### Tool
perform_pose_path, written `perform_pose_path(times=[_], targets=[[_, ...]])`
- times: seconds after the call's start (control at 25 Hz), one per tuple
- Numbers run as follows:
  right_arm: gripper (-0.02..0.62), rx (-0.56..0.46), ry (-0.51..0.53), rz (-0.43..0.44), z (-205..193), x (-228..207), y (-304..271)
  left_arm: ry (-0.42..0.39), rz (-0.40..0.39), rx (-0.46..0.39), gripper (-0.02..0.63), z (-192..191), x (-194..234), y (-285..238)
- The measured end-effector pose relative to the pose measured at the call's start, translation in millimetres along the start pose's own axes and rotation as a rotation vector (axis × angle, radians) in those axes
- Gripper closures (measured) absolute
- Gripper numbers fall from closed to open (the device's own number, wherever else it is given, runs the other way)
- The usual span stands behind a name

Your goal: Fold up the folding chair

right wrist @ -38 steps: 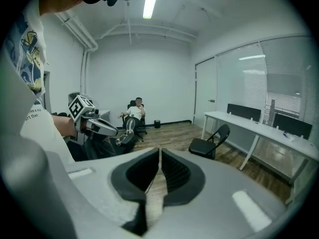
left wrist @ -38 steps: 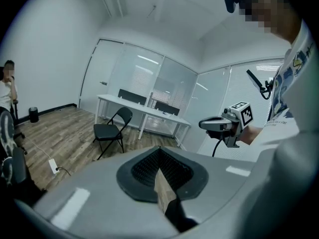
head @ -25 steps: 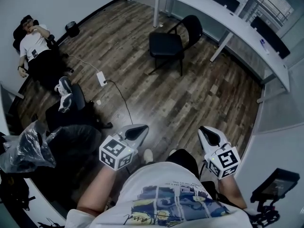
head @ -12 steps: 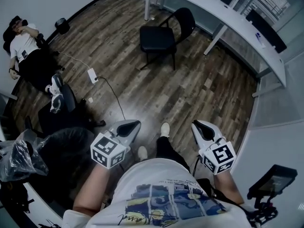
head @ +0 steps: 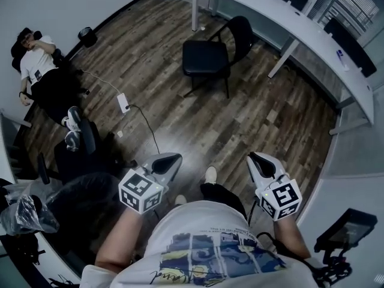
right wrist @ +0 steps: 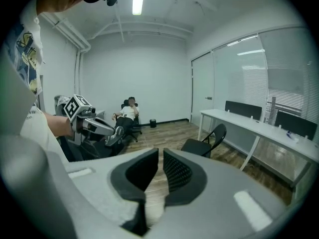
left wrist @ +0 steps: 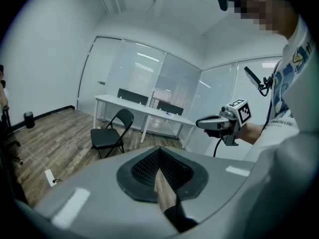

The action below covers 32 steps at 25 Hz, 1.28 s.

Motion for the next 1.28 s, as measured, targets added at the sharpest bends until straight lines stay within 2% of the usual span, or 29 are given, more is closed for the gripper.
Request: perform_pose_path(times=[0.24, 0.6, 0.88, 1.08, 1.28], targets=[[0.574, -0.004, -0.011, 0.023, 8, -70, -10, -0.001, 0.019, 0.003, 0.606, 37, -2, -62], [0.569, 0.002, -0.050, 0.021, -1, -158, -5, -0.005, 0.052, 0.028, 0.606, 71, -11, -133], [0.557, -0.016, -0.070, 0.010, -10, -189, 7, -0.029, 0.053, 0.037, 0.606, 81, -28, -158], [0.557, -0.041, -0.089, 0.023, -11, -188, -2, -0.051, 0.076, 0.044, 0.606, 91, -19, -158], [0.557, -0.053, -0.101, -0.008, -14, -201, 5, -0.075, 0.046, 0.049, 0.606, 96, -26, -174]])
Point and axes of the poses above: the fingertips, and each gripper's own axes: y backward along the fingers, x to its left, z out of its top, the point moved 3 cm from there along y, backward along the fingers, and after that the axes turned 7 degrees about z, right-handed, at the moved point
